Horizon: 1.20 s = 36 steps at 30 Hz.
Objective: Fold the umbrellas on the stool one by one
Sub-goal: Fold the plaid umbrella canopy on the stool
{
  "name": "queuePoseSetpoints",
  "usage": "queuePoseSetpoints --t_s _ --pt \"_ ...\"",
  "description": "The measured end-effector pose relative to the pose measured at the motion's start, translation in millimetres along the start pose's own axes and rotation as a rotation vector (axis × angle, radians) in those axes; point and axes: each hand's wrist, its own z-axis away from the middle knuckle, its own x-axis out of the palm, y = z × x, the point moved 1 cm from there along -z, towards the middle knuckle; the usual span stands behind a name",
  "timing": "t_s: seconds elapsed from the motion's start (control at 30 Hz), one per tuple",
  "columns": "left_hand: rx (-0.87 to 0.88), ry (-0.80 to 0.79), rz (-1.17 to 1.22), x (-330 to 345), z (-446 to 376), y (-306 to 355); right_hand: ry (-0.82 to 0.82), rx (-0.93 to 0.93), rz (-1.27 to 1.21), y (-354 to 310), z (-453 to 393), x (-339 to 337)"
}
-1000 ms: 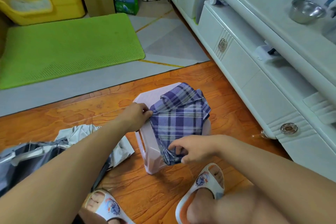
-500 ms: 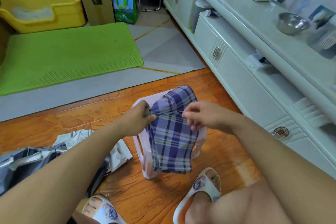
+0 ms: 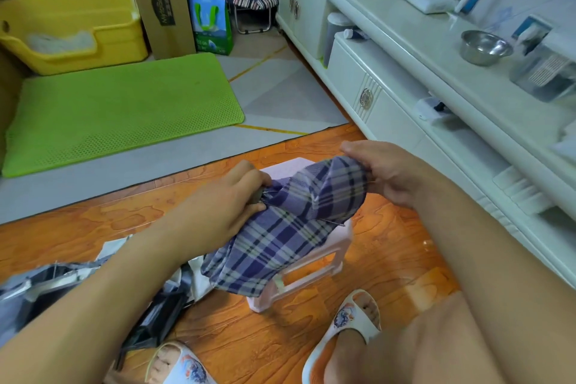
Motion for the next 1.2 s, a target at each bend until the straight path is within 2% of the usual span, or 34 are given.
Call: queuePoseSetpoints --t_s 0.1,0.17,0.3,0.37,0.47,0.57,0.63,0.7,0.8,0.9,0.97,1.07,1.2 --pt "0.026 0.068 -0.083 -5 -1 4 0.07 -0.046 0.163 6 7 -4" --pt "0.001 0.138 -0.14 -7 -4 3 0.123 -0.118 0.156 6 10 -6" --pt "-0.174 0.324 -0.183 -10 -15 -1 0.149 -0.37 -0.02 -3 19 -12" --pt "-0.276 0.405 -0.167 -11 -19 -5 0.151 -0.409 -0.008 -4 21 -16" --pt "-0.357 0.468 -0.139 -14 -22 -13 0.011 -0.269 -0.142 -2 21 -13" --pt "-0.309 0.465 -0.15 -16 -22 -16 -0.196 -0.061 -0.296 -4 23 -7" --pt "-0.254 0.459 -0.163 -15 -20 -17 -0.199 0.012 -0.331 -2 18 -6" --pt "-0.233 0.454 -0.16 -13 -18 -18 -0.078 -0.01 -0.383 1 9 -7" --pt "-0.281 0.435 -0.133 -5 -18 -23 0.103 -0.171 -0.53 -5 2 -13" --pt "-0.389 0.412 -0.071 2 -20 -28 0.037 -0.306 -0.677 -11 4 -16" --pt "-0.42 0.403 -0.033 3 -20 -28 0.046 -0.306 -0.607 -13 6 -13" --pt "-0.438 0.393 -0.016 2 -21 -28 0.147 -0.254 -0.364 -10 5 -11" --pt "-0.437 0.406 0.1 0 -20 -32 -0.011 -0.064 -0.239 -2 9 -8"
